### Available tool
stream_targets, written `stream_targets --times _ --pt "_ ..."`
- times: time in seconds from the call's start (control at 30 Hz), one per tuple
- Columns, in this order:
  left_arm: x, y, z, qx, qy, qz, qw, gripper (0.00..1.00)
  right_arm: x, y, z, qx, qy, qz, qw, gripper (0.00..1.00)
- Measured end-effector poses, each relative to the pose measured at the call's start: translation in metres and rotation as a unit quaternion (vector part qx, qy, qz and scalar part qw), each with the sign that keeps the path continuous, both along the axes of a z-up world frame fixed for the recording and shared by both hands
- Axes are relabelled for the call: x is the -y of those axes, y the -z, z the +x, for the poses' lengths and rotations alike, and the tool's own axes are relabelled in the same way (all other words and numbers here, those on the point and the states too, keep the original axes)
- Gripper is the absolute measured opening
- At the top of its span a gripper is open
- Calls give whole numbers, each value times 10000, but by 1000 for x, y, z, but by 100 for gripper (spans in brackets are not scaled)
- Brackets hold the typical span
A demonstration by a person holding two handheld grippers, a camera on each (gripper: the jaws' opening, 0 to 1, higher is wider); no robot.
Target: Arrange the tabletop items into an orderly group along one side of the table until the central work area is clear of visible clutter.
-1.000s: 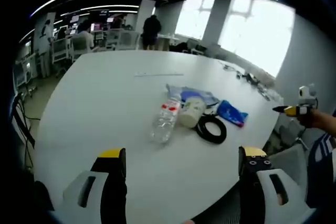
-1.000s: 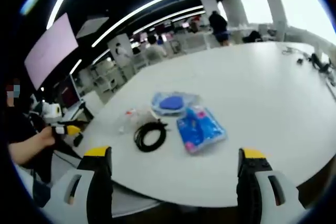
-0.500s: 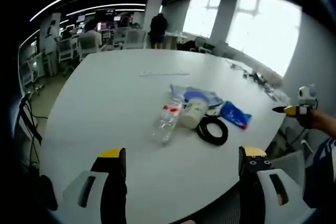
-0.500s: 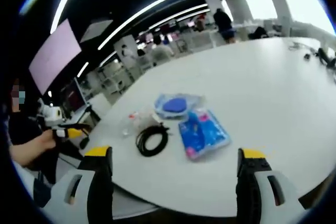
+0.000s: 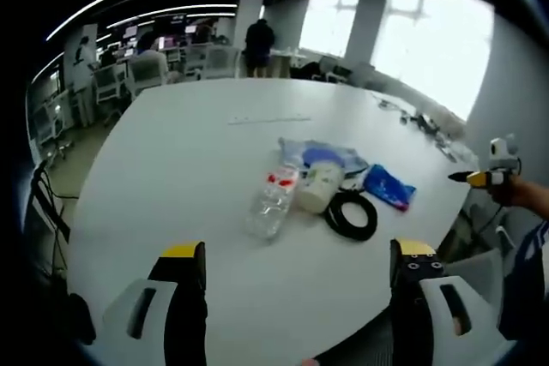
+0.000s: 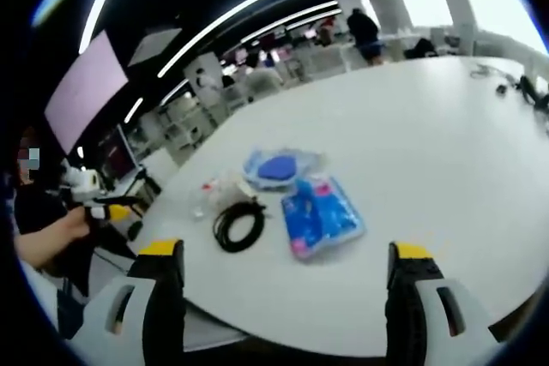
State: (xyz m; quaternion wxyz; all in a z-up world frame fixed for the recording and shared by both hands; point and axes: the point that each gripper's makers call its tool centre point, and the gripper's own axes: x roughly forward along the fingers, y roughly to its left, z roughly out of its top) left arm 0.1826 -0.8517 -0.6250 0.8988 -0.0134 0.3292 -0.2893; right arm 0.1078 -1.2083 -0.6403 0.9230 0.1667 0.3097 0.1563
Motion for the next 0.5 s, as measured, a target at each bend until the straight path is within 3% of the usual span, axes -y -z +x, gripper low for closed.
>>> stream_targets --times 0.1,0.27,0.5 --pt "4 1 2 -60 -51 -138 9999 85 0 -1 2 45 -24 -86 10000 96" --pt "14 -1 8 -32 -53 -179 9998 86 -5 1 6 7 33 91 10000 96" --pt "9 7 12 -120 110 -134 9998 86 -6 4 7 -68 -193 -333 9992 92"
